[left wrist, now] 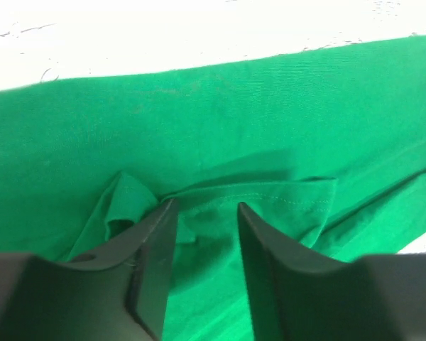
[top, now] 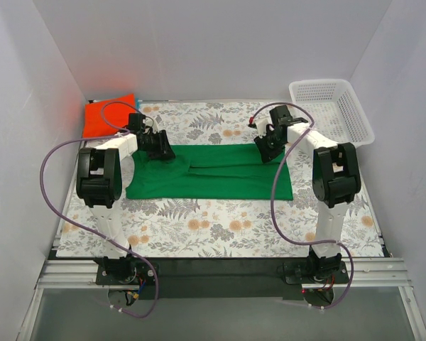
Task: Fold and stack the t-shirts
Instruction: Fold the tshirt
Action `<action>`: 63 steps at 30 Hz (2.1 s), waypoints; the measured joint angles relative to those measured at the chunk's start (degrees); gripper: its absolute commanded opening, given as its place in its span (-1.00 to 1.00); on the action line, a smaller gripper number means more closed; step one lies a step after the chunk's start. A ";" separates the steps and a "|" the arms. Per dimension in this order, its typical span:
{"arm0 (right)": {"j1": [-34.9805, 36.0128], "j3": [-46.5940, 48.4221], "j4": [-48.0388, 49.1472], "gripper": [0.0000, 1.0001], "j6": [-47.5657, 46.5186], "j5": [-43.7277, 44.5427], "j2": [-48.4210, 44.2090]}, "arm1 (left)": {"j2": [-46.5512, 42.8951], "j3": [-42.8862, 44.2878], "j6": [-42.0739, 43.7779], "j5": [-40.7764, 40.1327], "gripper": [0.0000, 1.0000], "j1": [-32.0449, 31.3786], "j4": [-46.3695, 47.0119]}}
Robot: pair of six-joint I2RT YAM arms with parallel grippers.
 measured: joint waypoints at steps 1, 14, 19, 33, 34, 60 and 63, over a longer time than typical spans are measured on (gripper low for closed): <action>-0.04 0.00 0.00 -0.32 -0.17 0.50 0.61 | -0.02 0.00 0.17 -0.39 -0.14 0.00 -0.04; -0.04 -7.21 4.31 -0.31 -3.72 3.63 -1.14 | -0.74 -0.70 0.48 -3.98 -0.02 1.38 0.04; -0.07 -13.00 6.88 -0.36 -5.11 3.08 -4.94 | -1.40 -0.59 0.85 -1.73 0.02 1.95 -0.02; 1.70 -24.24 2.71 -0.52 -7.10 -2.54 -14.29 | -14.47 -4.44 7.06 -1.46 -0.18 0.55 -3.15; 1.79 -24.35 1.22 -0.50 -7.45 -2.78 -14.58 | -14.36 -5.38 7.32 -1.77 -0.18 0.37 -3.58; -2.14 -15.65 -3.02 -0.54 -13.22 -0.48 -7.54 | 1.75 5.92 11.04 -10.08 -0.15 -2.64 -12.76; -1.66 -22.38 -1.14 -0.54 -14.51 -0.39 -12.61 | 10.05 18.95 11.91 -9.92 -0.15 -3.72 -15.28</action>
